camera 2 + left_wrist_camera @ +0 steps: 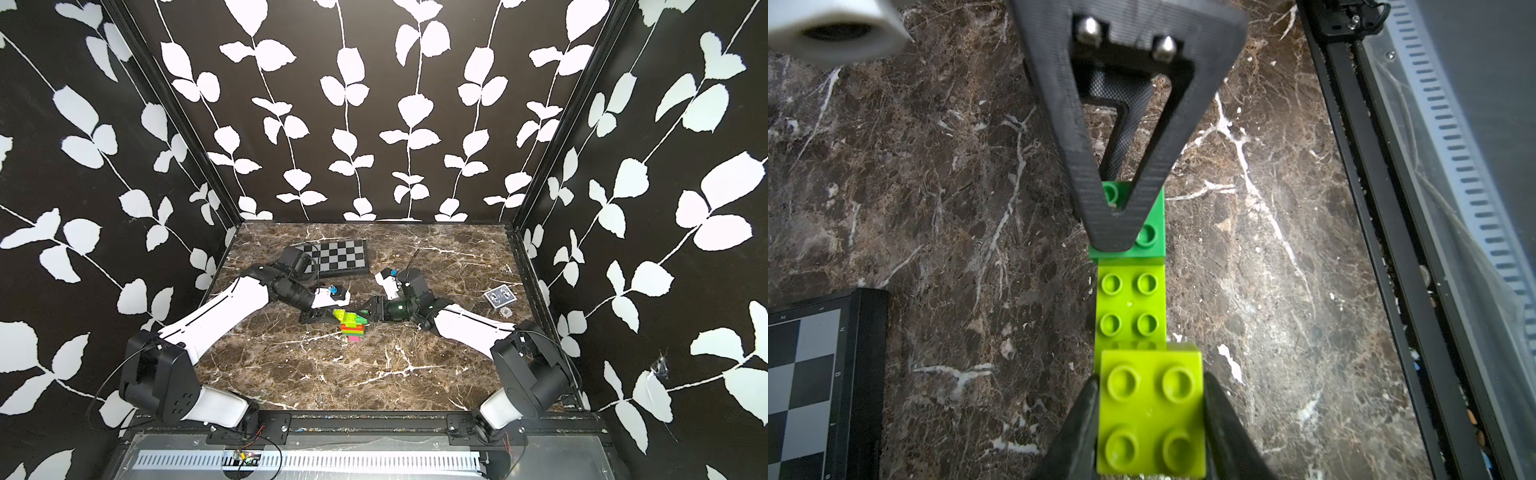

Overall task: Assemble a carrot with lego
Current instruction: Assemble the lego brick with the lego brick.

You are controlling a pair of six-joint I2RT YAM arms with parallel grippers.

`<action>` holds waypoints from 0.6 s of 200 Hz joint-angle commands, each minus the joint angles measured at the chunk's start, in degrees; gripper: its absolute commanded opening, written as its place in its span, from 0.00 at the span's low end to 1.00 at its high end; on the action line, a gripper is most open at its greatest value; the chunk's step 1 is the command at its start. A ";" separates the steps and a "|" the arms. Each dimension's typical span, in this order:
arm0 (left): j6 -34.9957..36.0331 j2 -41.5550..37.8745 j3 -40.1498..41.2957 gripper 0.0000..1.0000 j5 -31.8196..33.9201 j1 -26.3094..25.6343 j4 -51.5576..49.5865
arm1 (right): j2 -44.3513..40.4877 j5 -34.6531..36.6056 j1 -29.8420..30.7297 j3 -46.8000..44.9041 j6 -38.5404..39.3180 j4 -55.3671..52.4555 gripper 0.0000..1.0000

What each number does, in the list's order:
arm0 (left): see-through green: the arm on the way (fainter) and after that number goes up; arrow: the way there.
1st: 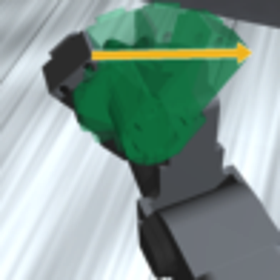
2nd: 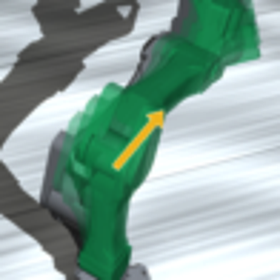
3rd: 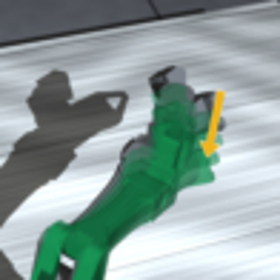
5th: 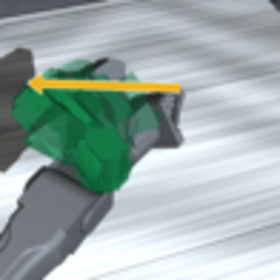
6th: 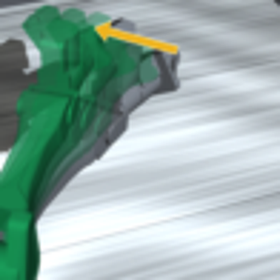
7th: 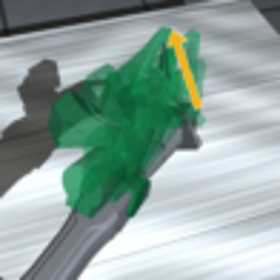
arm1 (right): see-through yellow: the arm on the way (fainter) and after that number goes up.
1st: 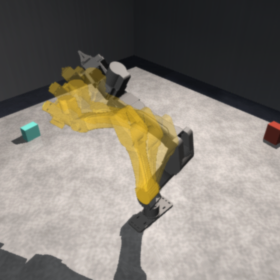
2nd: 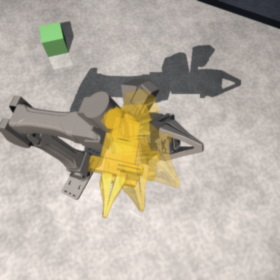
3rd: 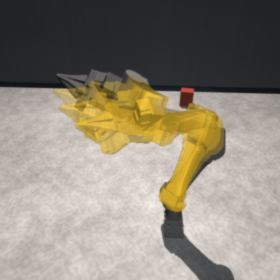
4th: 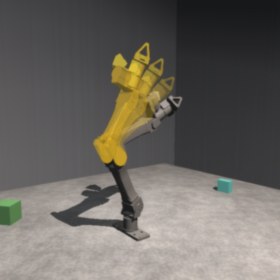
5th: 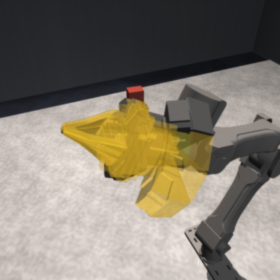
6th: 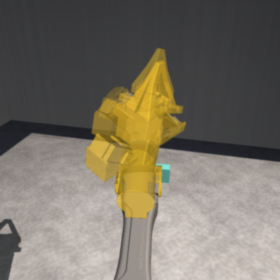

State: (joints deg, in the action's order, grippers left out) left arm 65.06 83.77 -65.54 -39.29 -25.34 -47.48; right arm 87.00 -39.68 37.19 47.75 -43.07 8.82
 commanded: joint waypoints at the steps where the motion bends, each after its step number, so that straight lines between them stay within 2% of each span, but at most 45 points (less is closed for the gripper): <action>1: 0.61 0.33 -1.06 0.00 0.17 0.21 -1.48 | 0.36 -0.41 0.52 1.91 0.62 1.55 0.59; 120: 0.37 2.71 -1.09 0.00 1.66 0.29 -0.88 | 0.81 -0.31 0.60 2.03 1.23 0.85 0.56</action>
State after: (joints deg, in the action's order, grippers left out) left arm 65.04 85.80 -65.71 -38.52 -25.32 -46.41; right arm 87.07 -39.75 37.26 47.75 -42.89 8.95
